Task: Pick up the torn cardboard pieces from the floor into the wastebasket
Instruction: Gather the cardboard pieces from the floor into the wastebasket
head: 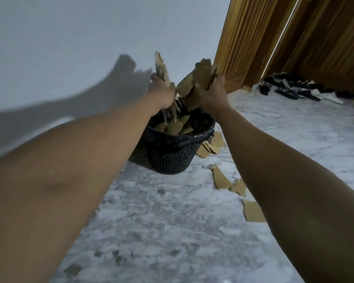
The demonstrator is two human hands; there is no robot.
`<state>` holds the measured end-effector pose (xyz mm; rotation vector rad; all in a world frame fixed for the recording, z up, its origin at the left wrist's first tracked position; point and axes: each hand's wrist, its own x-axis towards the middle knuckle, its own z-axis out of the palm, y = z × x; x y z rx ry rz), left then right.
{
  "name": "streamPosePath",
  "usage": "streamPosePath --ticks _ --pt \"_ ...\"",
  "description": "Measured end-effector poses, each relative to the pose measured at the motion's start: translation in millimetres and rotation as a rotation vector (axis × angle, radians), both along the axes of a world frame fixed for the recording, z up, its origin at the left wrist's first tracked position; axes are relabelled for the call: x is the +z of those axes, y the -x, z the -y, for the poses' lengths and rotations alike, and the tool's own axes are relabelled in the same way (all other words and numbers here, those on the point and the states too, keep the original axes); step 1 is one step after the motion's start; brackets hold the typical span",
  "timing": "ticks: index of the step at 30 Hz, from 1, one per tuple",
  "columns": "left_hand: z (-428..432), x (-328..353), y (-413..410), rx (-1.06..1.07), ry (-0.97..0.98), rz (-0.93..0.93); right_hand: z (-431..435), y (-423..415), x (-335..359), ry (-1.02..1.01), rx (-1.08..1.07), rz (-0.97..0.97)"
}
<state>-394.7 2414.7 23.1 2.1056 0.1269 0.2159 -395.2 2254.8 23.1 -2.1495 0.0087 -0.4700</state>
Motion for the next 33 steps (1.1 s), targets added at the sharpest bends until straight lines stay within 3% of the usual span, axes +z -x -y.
streamPosePath --ticks 2,4,8,10,14,16,18,24,29,33 --pt "-7 -18 0 -0.089 -0.07 -0.204 1 -3 -15 0.161 -0.007 -0.215" --pt "-18 -36 -1 -0.107 -0.199 -0.268 5 -2 -35 0.19 -0.054 -0.253" --pt "-34 -64 2 0.019 -0.488 -0.359 12 9 -79 -0.025 -0.184 -0.436" --pt "-33 -74 5 -0.011 -0.391 -0.442 11 2 -97 -0.273 -0.169 -0.603" --pt "-20 -82 5 0.04 0.179 -0.556 24 -63 -150 -0.696 -0.071 -0.757" --pt "-11 -80 -1 0.075 0.314 -0.584 28 -80 -154 -0.708 -0.078 -0.727" --pt "2 -70 -9 0.135 0.381 -0.565 31 -66 -116 -0.665 -0.084 -0.677" --pt "88 -9 -43 0.193 0.343 -0.234 100 -43 -3 -0.742 0.026 -0.534" --pt "208 -3 -88 0.039 0.417 -0.153 218 -79 -18 -0.936 -0.188 -0.324" --pt "297 -2 -117 -0.045 0.45 -0.272 299 -91 -43 -1.004 -0.33 -0.094"
